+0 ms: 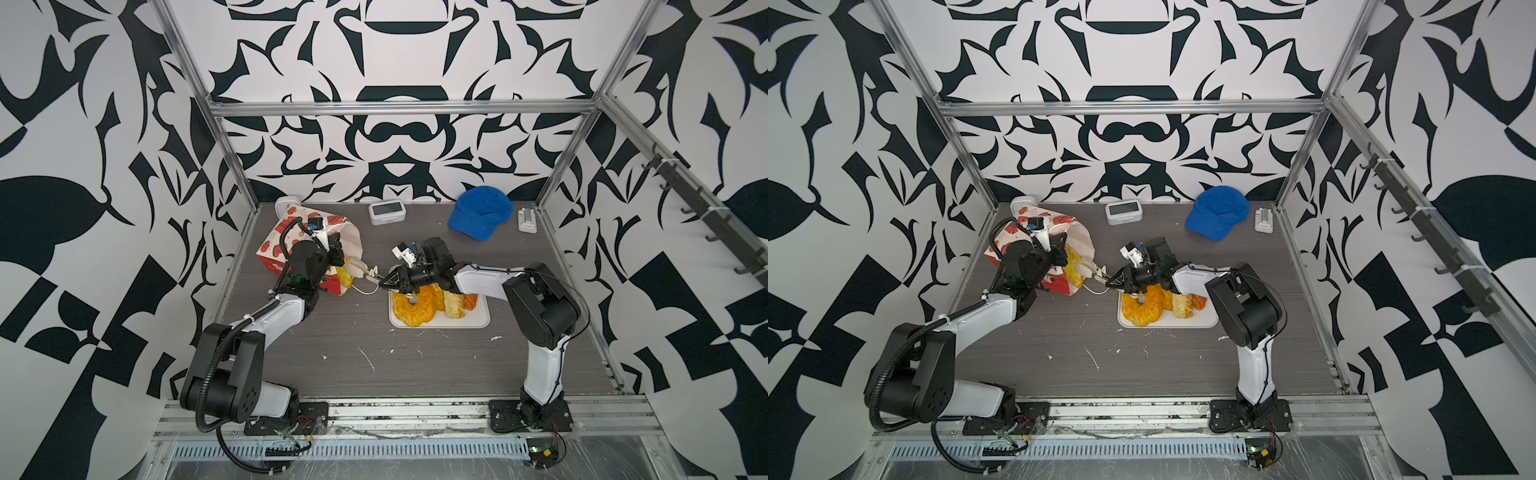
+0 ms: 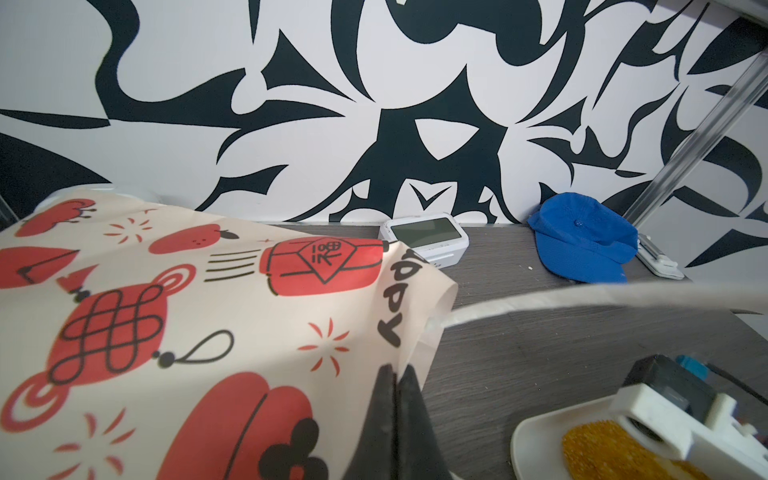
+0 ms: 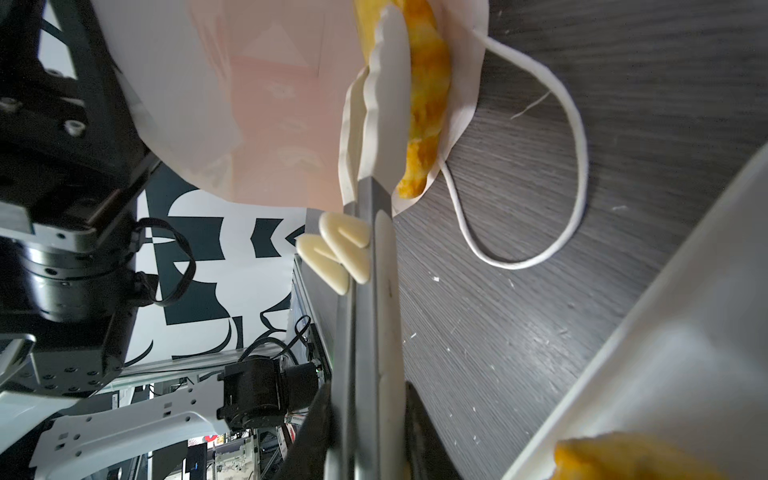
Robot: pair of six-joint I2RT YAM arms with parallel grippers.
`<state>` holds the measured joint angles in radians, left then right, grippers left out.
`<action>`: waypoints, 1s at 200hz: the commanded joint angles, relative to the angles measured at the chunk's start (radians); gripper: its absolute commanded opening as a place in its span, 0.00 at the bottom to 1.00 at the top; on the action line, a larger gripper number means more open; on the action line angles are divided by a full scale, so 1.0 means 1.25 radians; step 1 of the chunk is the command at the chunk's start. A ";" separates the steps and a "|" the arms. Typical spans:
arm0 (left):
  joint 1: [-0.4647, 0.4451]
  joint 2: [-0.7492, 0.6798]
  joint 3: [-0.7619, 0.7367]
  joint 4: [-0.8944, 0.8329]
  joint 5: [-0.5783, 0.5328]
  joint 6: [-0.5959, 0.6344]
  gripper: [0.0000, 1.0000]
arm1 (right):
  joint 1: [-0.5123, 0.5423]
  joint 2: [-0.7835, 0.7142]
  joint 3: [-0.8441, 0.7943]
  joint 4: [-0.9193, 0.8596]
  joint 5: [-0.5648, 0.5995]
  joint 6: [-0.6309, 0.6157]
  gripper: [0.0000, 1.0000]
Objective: Take the fake bread out of the paper bag
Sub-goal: 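Close the right tongs on the long yellow bread inside the bag, then pull the long yellow bread out of the bag mouth with the right tongs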
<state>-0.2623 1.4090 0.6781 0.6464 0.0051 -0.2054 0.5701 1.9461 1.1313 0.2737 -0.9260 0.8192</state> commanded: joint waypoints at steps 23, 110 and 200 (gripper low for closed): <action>-0.001 -0.018 -0.011 0.025 0.025 -0.008 0.00 | 0.003 -0.023 0.041 -0.010 -0.030 -0.016 0.16; 0.000 -0.024 -0.012 0.024 0.023 -0.007 0.00 | 0.003 -0.039 0.075 -0.118 -0.034 -0.085 0.24; -0.001 -0.028 -0.018 0.026 0.020 -0.001 0.00 | 0.002 -0.040 0.113 -0.223 0.002 -0.164 0.34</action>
<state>-0.2623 1.4029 0.6765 0.6468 0.0162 -0.2047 0.5697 1.9450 1.2160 0.0254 -0.9264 0.6716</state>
